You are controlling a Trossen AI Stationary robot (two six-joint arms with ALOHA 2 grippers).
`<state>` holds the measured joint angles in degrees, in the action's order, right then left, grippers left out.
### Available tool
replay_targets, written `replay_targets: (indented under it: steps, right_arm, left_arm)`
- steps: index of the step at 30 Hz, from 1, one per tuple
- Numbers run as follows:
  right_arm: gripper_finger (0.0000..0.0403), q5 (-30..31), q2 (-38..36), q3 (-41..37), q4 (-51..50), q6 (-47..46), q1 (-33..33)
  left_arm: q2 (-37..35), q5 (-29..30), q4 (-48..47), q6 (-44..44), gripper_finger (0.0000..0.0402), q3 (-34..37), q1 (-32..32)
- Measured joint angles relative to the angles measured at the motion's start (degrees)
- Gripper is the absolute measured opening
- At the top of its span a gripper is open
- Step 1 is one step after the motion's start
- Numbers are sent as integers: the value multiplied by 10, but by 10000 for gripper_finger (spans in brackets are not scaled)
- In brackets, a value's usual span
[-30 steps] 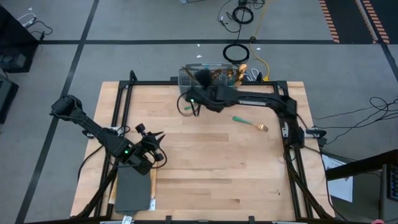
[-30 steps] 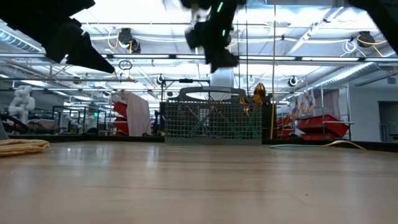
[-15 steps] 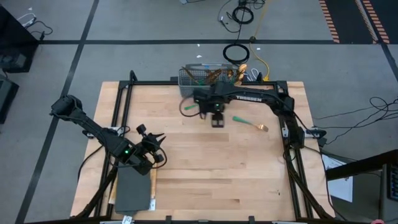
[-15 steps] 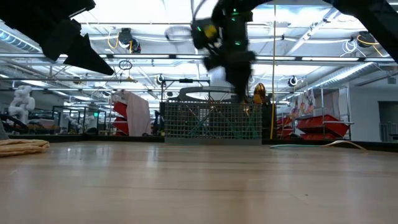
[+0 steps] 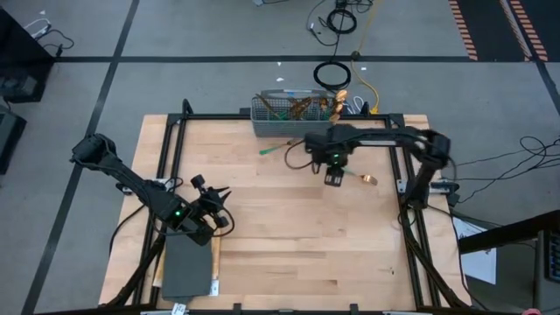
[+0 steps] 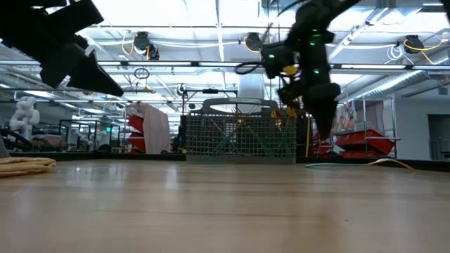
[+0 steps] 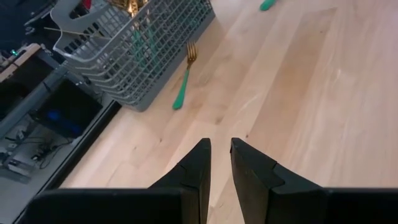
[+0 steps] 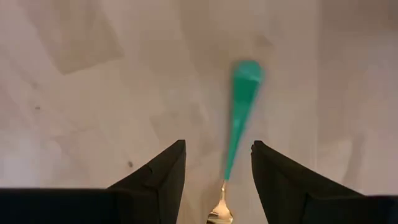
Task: Sort silverware
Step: Put the green fork into the dishwasher utensil holder
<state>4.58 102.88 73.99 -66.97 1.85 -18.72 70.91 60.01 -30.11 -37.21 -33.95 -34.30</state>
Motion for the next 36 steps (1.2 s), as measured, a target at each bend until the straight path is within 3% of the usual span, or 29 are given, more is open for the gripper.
replay_targets:
  steps: [8, 18, 22, 25, 29, 33, 36]
  right_arm:
    - [169, -2, -104, -148, 22, -76, -23]
    - [169, 2, -115, -257, 115, -80, -24]
    - [165, 51, -114, -281, 165, -75, -27]
    - [129, 52, -111, -285, 172, -72, -31]
    - [26, 38, -106, -285, 169, -58, -35]
    - [6, 43, -105, -276, 149, -78, -27]
    - [3, 82, -104, -251, 109, -91, -3]
  left_arm:
    - [0, -1, 33, 0, 70, 15, 0]
    - [0, 0, 43, 0, 70, 15, 2]
    - [0, 2, 43, 0, 70, 15, 2]
    - [0, 9, 43, 0, 70, 15, 3]
    - [0, 9, 43, 0, 70, 15, 2]
    - [0, 9, 47, 0, 70, 16, 2]
    - [0, 9, 50, 0, 70, 16, 2]
